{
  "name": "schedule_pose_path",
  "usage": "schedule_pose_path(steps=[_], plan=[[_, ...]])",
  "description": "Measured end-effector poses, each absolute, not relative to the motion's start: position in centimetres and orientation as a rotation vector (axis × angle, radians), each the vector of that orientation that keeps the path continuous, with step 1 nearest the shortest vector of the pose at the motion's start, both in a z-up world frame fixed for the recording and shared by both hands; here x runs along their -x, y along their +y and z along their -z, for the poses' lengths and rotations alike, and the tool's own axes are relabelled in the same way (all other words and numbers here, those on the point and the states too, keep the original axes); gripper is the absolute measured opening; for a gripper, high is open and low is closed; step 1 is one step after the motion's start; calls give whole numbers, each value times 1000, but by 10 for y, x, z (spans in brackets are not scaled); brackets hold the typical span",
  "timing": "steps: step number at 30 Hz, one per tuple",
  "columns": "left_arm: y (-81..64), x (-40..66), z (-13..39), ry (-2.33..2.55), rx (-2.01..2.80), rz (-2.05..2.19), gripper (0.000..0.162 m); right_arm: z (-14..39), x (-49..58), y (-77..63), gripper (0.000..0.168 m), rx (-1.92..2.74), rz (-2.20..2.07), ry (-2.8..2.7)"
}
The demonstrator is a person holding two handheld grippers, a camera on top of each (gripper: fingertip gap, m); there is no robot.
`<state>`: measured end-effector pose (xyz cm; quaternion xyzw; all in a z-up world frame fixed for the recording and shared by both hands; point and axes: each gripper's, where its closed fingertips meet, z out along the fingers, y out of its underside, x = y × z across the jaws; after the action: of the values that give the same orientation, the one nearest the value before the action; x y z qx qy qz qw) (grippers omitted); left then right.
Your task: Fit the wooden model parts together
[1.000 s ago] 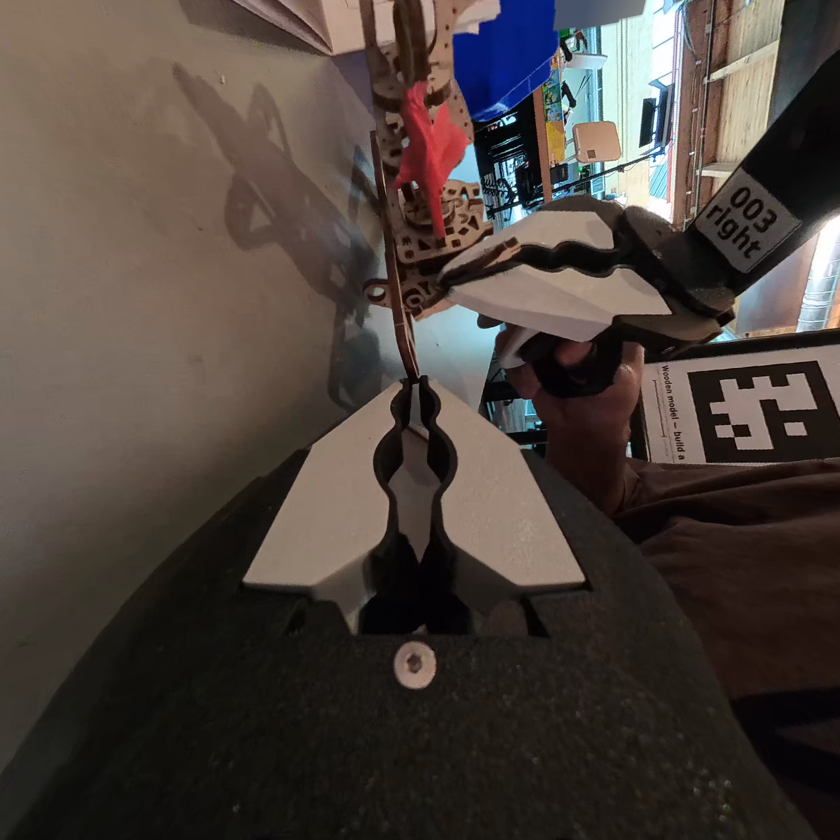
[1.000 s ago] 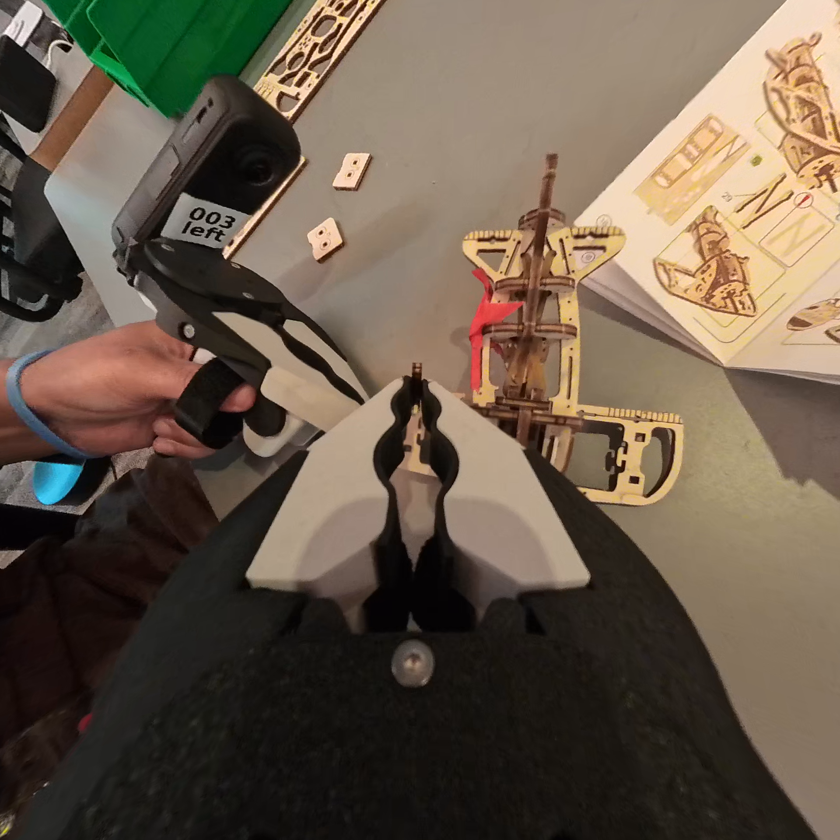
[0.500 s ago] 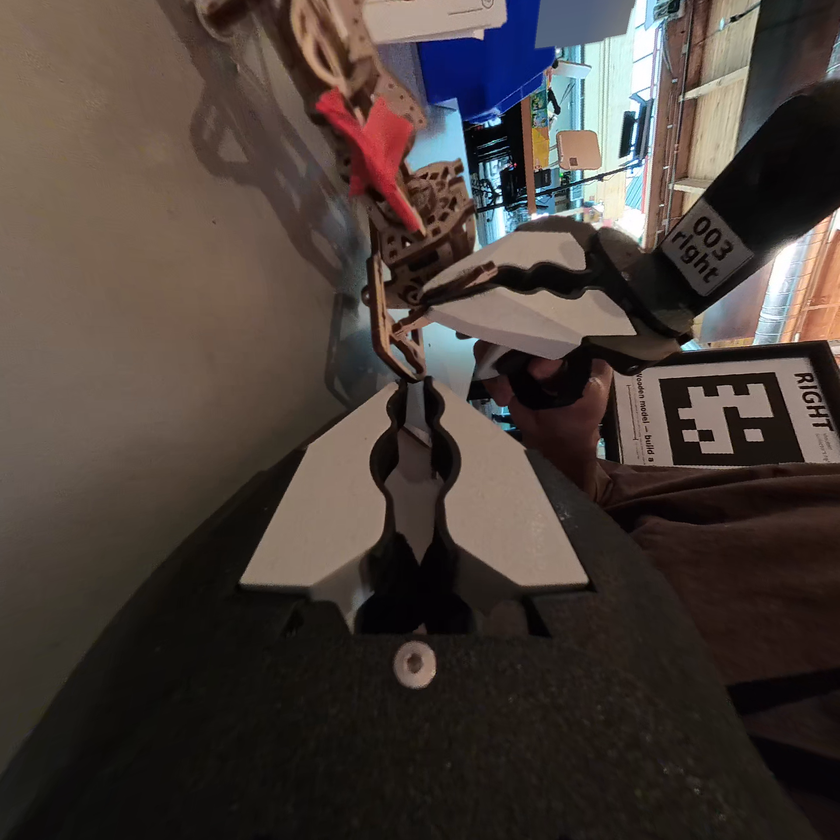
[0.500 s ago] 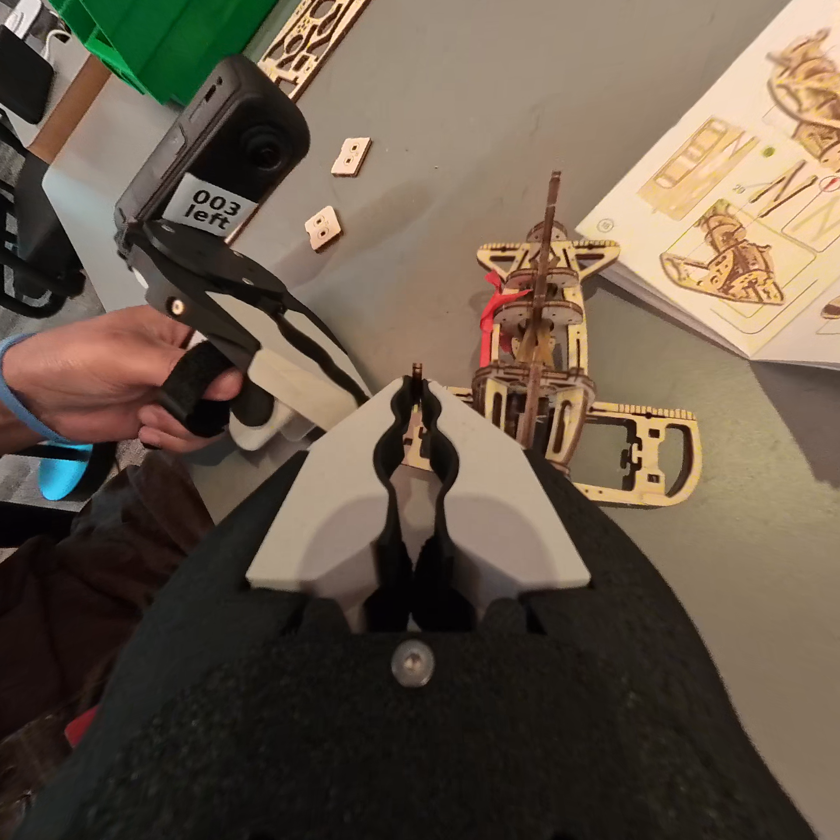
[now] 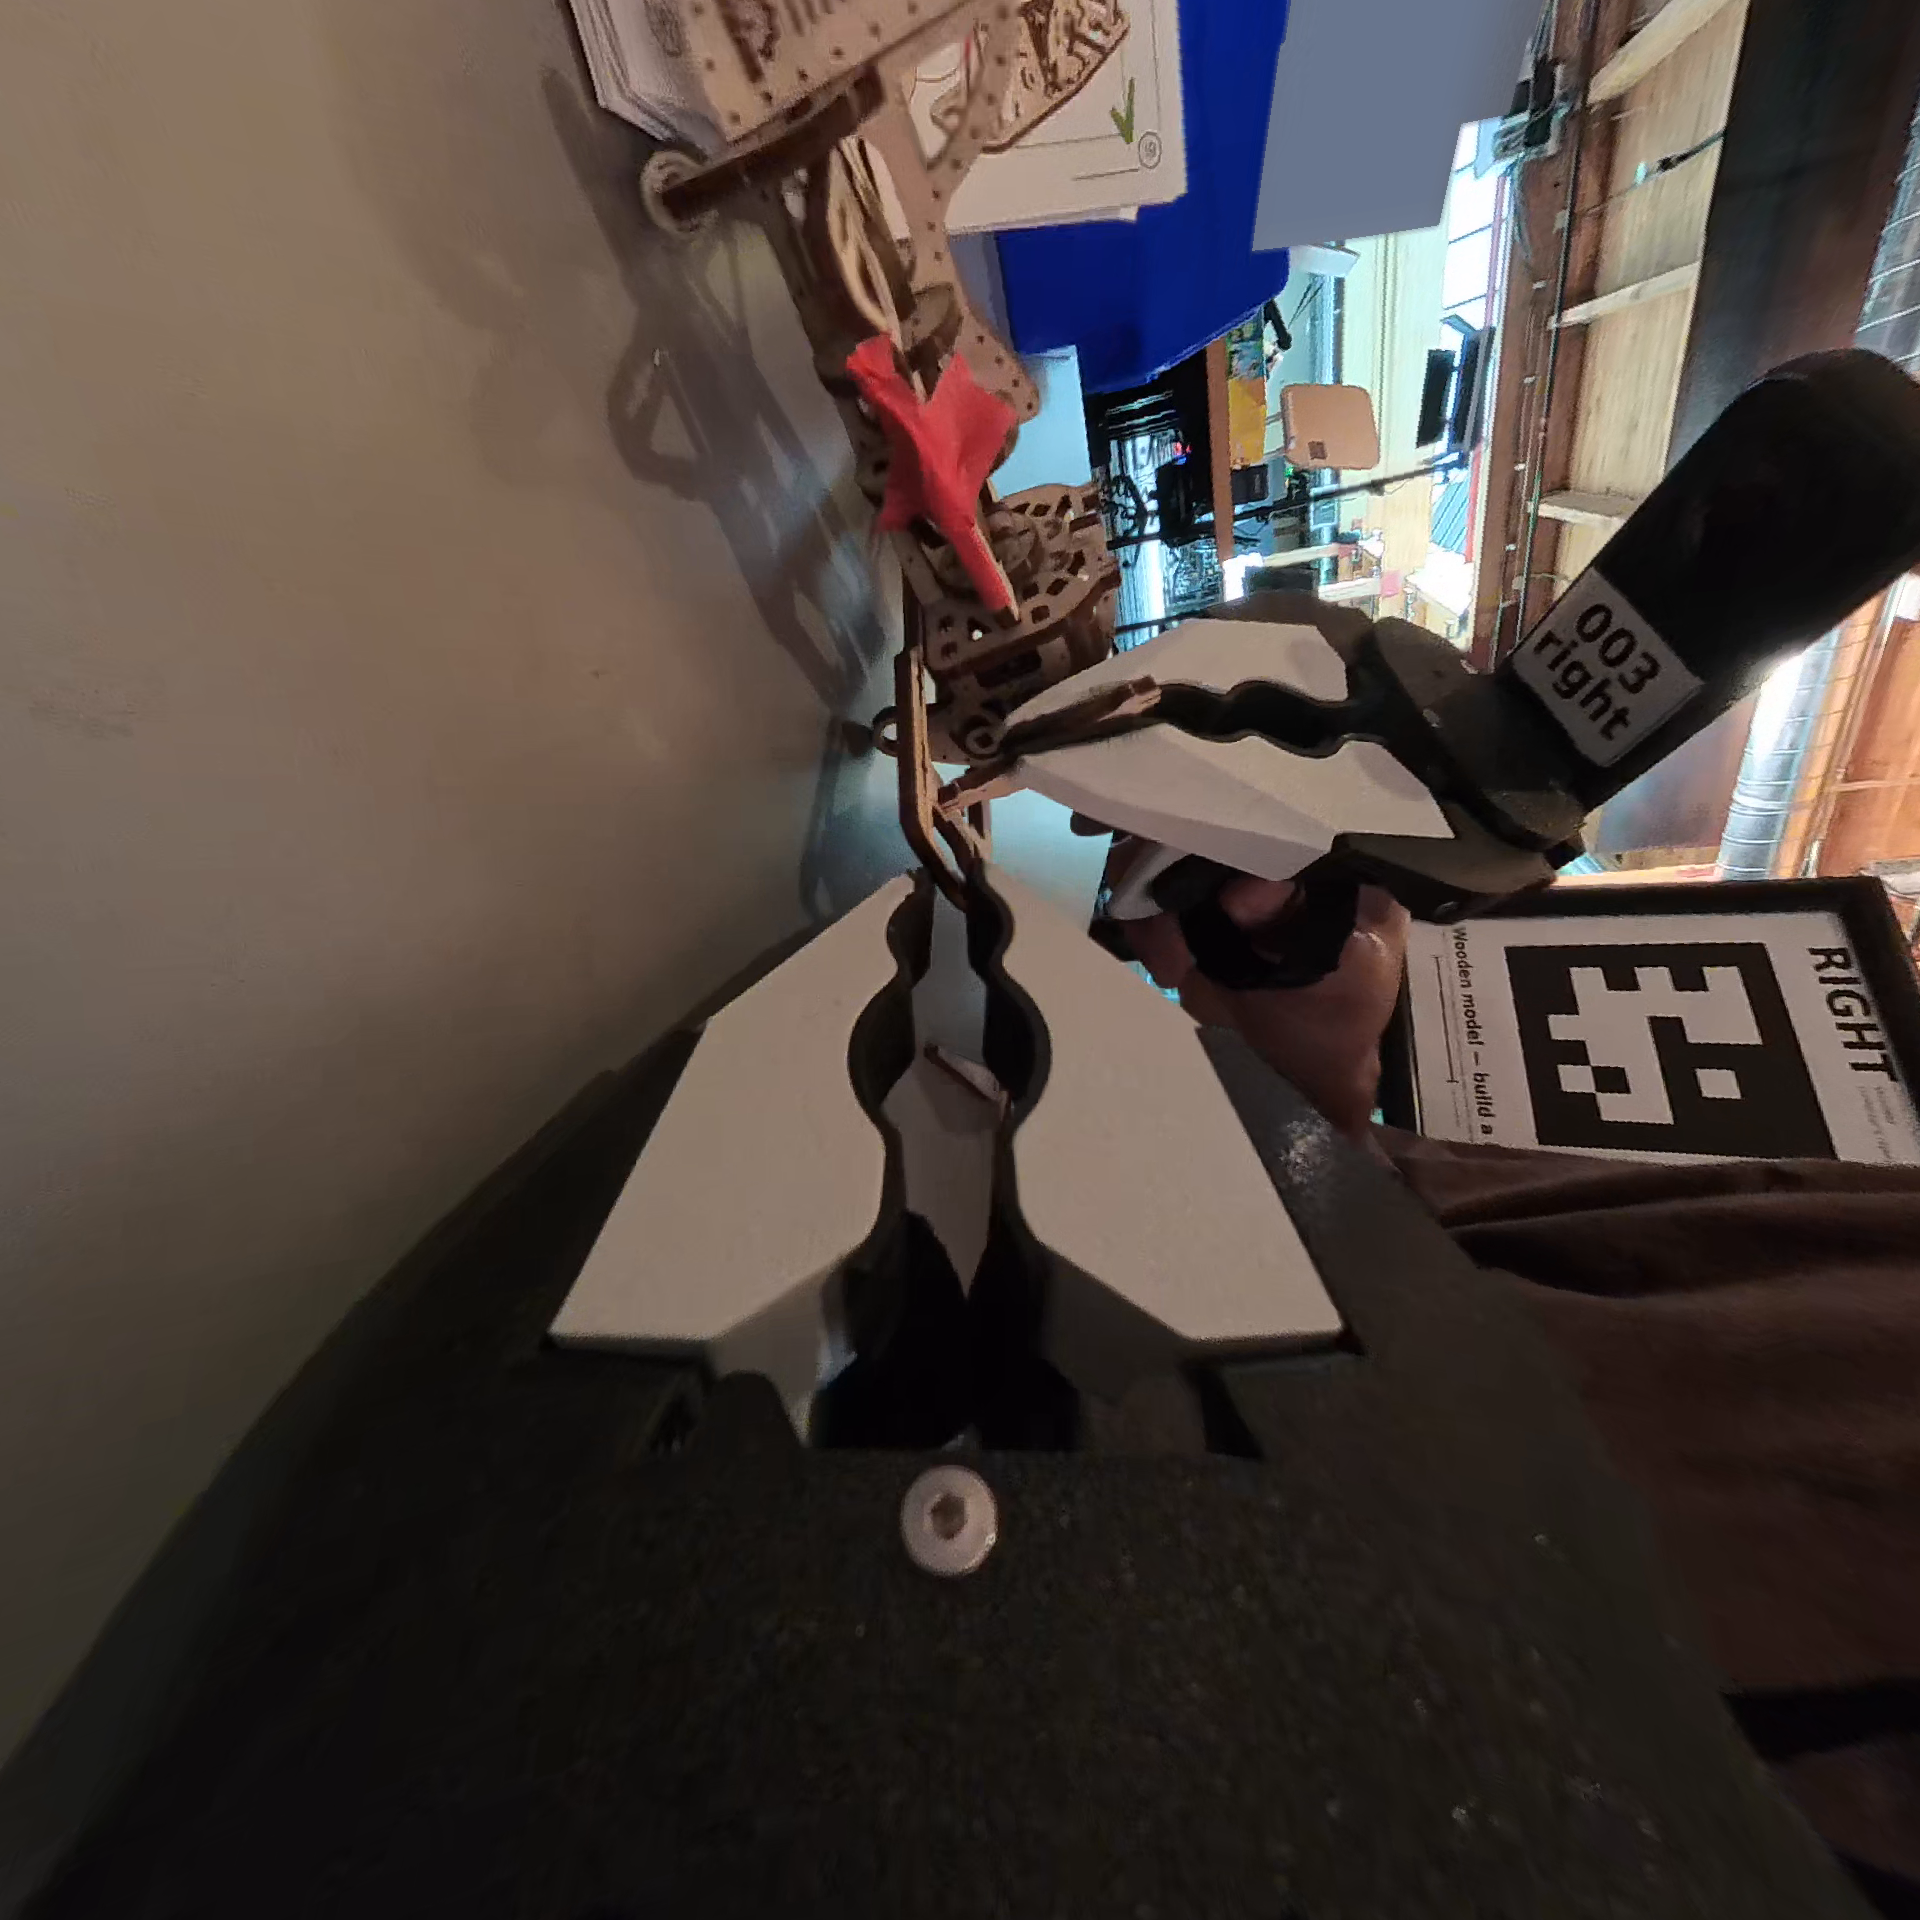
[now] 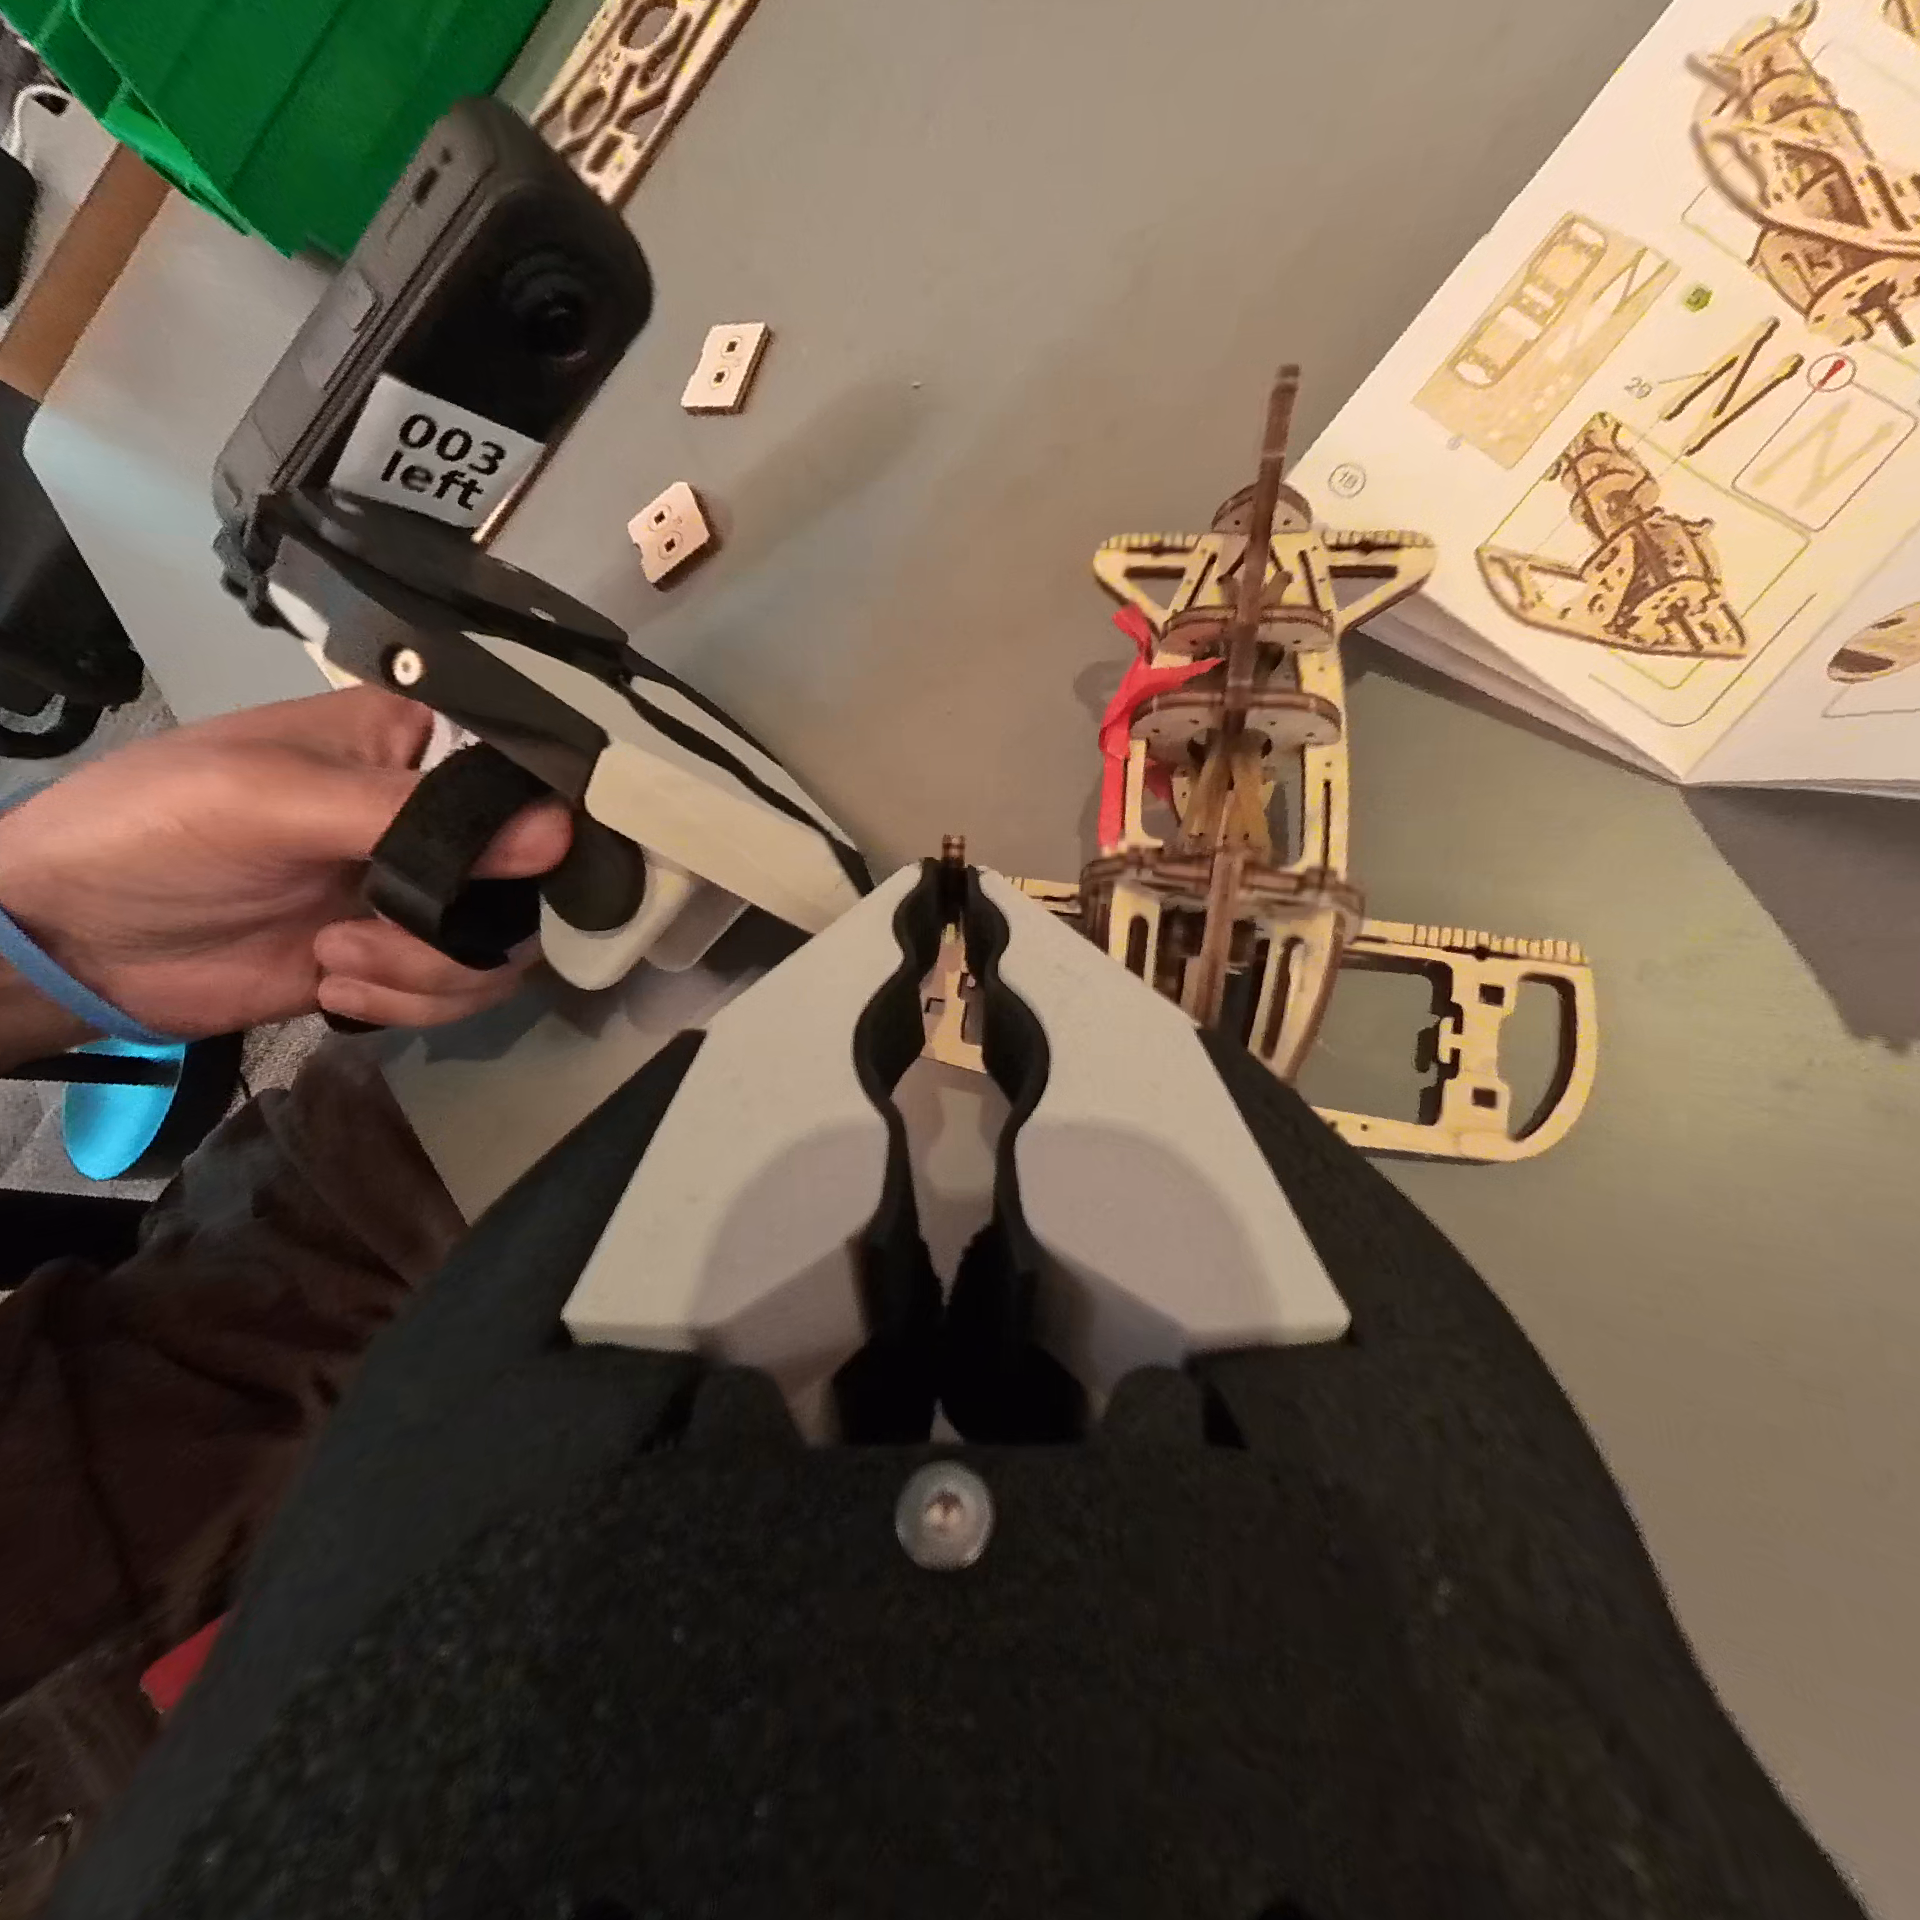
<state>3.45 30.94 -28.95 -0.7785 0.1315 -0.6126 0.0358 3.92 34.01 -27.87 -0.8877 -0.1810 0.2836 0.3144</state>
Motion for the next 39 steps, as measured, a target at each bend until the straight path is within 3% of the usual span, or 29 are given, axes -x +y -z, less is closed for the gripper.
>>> schedule_pose_path(steps=[11, 39], plan=[[307, -40, 292, 476, 2375, 1770, 0, 279, -42, 339, 2, 2260, -550, -464], [308, -40, 295, 442, 2404, 1790, 0, 283, -45, 336, 6, 2110, -554, -560]])
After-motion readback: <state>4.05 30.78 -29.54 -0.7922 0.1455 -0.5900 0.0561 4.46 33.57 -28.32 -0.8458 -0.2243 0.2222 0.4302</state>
